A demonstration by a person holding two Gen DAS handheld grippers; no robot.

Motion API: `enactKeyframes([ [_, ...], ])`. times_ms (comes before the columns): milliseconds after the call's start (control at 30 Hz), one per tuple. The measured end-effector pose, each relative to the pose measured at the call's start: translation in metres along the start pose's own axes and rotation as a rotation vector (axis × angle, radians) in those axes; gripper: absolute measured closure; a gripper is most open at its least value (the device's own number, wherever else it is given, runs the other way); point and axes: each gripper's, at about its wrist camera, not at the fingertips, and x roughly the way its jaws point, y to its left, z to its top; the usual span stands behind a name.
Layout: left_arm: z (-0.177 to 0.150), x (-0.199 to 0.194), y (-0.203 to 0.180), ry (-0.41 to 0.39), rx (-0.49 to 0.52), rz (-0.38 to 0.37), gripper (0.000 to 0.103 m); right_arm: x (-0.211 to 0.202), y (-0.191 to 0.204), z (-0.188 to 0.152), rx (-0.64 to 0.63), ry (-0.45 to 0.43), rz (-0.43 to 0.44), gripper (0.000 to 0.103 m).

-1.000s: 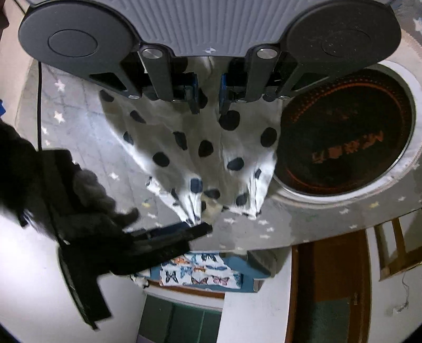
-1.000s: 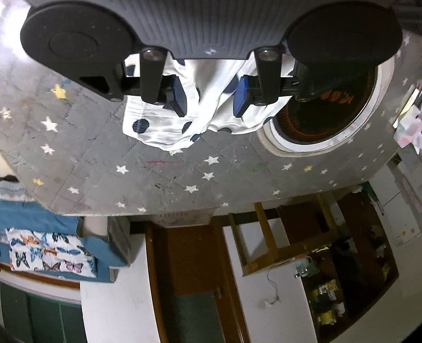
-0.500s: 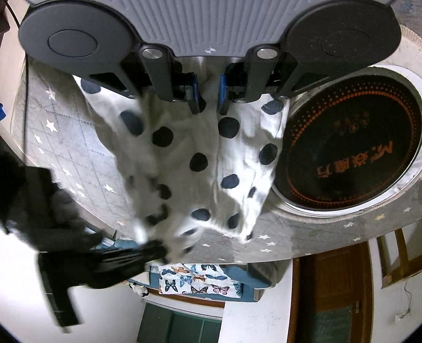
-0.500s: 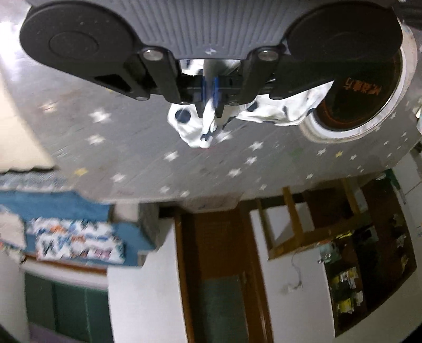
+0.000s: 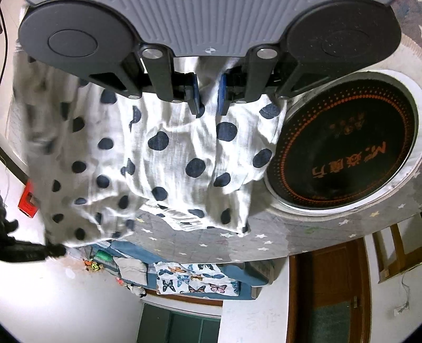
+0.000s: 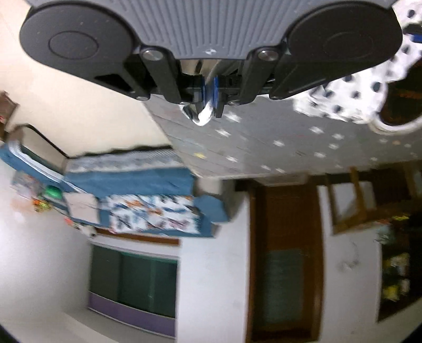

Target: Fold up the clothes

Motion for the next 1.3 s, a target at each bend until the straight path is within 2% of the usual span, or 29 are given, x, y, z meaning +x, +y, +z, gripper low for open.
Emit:
enactKeyframes([
  [100, -0.003, -0.003, 0.002, -0.002, 0.007, 0.010, 0.085, 0.006, -0.009, -0.008, 0.005, 0.061, -0.066, 0.090],
  [267, -0.008, -0.007, 0.003, -0.005, 0.018, 0.020, 0.084, 0.002, -0.006, -0.007, 0.006, 0.035, -0.059, 0.087],
  [333, -0.011, -0.010, 0.001, -0.007, 0.024, 0.027, 0.084, 0.002, 0.006, -0.001, -0.011, 0.018, -0.005, 0.087],
  [433, -0.015, -0.014, -0.002, -0.010, 0.038, 0.035, 0.084, 0.010, 0.026, 0.003, -0.021, 0.045, 0.121, 0.085],
  [567, -0.018, -0.017, -0.002, -0.009, 0.040, 0.032, 0.084, 0.038, 0.074, 0.000, -0.070, 0.150, 0.306, 0.082],
  [633, -0.020, -0.019, -0.002, -0.008, 0.038, 0.027, 0.084, 0.056, 0.097, -0.005, -0.092, 0.212, 0.364, 0.082],
  [700, -0.021, -0.021, -0.001, -0.007, 0.036, 0.023, 0.084, 0.072, 0.113, -0.013, -0.100, 0.268, 0.385, 0.082],
  [867, -0.026, -0.026, 0.000, -0.004, 0.031, 0.012, 0.084, 0.114, 0.138, -0.023, -0.141, 0.366, 0.363, 0.081],
  [1033, -0.030, -0.031, 0.002, 0.000, 0.015, 0.001, 0.084, 0.133, 0.161, -0.018, -0.210, 0.348, 0.344, 0.077],
  [1300, -0.035, -0.041, 0.005, 0.013, -0.005, -0.013, 0.084, 0.186, 0.206, 0.009, -0.264, 0.312, 0.349, 0.075],
])
